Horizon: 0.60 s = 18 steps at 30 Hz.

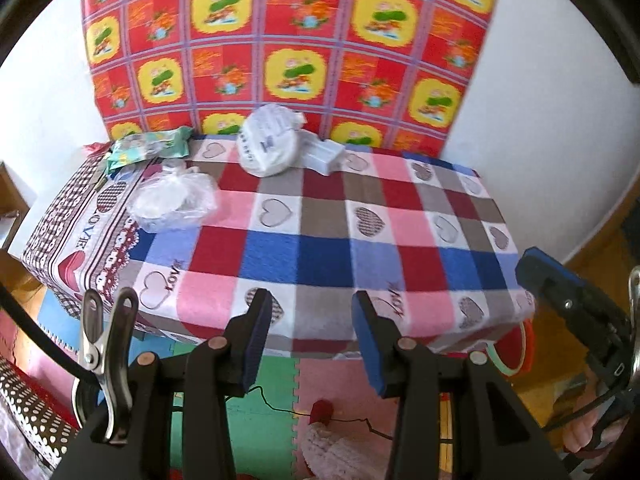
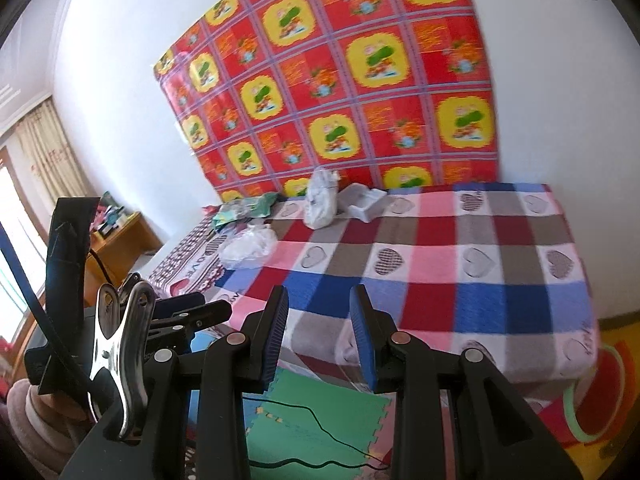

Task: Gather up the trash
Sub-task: 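Move both empty tools back toward the bed, then lower both tools toward the clear plastic bag on the bed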

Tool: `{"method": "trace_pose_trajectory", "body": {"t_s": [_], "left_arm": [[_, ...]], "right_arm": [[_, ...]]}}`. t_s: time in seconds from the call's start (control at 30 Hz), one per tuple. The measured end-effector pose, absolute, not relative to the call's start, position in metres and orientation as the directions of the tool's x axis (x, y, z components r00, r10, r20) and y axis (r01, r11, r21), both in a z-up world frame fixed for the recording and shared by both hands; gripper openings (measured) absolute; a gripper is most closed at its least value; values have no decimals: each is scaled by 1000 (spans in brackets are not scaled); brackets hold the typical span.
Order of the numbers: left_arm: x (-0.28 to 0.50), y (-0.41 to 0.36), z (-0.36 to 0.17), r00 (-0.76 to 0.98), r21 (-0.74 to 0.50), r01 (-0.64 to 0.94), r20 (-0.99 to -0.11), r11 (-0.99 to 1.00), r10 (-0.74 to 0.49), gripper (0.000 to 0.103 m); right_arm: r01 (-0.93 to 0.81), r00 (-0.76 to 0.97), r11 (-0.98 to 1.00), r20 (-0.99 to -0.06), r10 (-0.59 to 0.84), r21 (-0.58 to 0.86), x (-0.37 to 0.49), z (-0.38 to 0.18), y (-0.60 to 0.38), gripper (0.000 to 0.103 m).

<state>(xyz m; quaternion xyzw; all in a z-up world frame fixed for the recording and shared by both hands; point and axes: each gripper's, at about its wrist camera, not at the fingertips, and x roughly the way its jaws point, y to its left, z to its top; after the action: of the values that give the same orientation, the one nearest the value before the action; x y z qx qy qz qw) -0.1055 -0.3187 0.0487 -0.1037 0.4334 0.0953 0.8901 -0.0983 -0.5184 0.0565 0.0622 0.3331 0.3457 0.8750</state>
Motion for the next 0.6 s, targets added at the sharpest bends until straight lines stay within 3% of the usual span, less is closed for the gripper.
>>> {"method": "trace_pose_trajectory", "body": {"t_s": [0.6], "left_arm": [[-43,-192,38,526,-85,-489,-822,868,216,43]], "right_arm": [[-626,397,681,-595,698,381,7,32,-433,35]]}}
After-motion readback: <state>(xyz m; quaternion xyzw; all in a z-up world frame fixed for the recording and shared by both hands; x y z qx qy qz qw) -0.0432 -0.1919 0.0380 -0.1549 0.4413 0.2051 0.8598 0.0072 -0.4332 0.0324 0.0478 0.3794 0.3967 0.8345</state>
